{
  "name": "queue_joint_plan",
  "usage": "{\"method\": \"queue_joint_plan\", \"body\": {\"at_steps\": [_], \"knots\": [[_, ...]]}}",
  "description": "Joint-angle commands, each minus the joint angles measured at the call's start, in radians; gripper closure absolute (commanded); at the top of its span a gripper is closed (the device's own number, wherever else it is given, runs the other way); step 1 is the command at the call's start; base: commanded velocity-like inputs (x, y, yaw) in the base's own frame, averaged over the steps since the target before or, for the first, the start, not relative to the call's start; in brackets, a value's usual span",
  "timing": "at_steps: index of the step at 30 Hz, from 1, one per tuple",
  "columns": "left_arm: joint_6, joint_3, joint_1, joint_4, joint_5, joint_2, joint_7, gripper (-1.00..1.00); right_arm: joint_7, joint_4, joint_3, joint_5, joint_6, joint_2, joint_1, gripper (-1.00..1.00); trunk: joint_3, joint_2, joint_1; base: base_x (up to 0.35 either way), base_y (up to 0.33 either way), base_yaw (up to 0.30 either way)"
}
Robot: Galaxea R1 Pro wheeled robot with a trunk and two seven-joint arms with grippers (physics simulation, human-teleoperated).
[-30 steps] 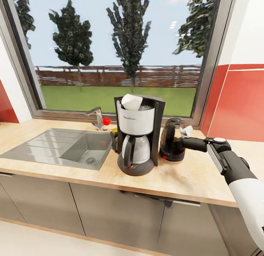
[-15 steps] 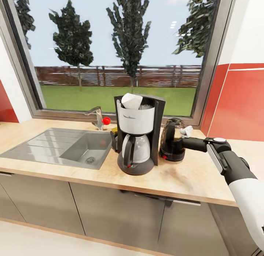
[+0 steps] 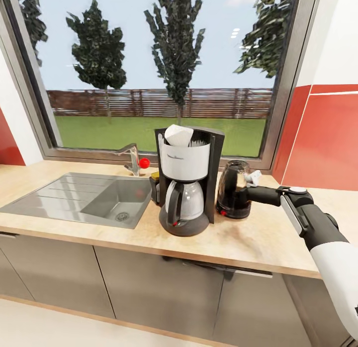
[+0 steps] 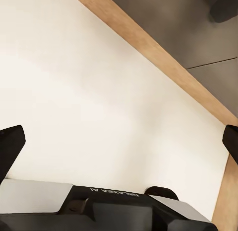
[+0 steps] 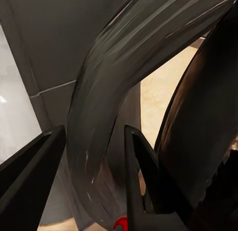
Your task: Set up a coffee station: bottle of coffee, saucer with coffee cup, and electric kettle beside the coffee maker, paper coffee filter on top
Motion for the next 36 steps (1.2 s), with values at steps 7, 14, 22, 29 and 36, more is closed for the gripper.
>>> {"method": "queue_joint_plan", "body": {"at_steps": [7, 14, 22, 29, 36], "knots": [[-0.005, 0.002, -0.001, 0.001, -0.003, 0.0, -0.003, -1.0, -0.002, -0.001, 0.002, -0.015, 0.008, -0.001, -0.001, 1.0, -0.007, -0.015, 0.008, 0.0, 0.0, 0.0], [-0.005, 0.002, -0.001, 0.001, -0.003, 0.0, -0.003, -1.0, -0.002, -0.001, 0.002, -0.015, 0.008, -0.002, -0.001, 1.0, -0.014, -0.029, 0.015, 0.0, 0.0, 0.0], [-0.005, 0.002, -0.001, 0.001, -0.003, 0.0, -0.003, -1.0, -0.002, -0.001, 0.002, -0.015, 0.008, -0.002, -0.001, 1.0, -0.026, -0.057, 0.031, 0.0, 0.0, 0.0], [-0.005, 0.002, -0.001, 0.001, -0.003, 0.0, -0.003, -1.0, -0.002, -0.001, 0.002, -0.015, 0.008, -0.002, -0.001, 1.0, -0.036, -0.078, 0.042, 0.0, 0.0, 0.0], [-0.005, 0.002, -0.001, 0.001, -0.003, 0.0, -0.004, -1.0, -0.002, -0.001, 0.002, -0.015, 0.008, -0.002, -0.001, 1.0, -0.036, -0.078, 0.042, 0.0, 0.0, 0.0]]}}
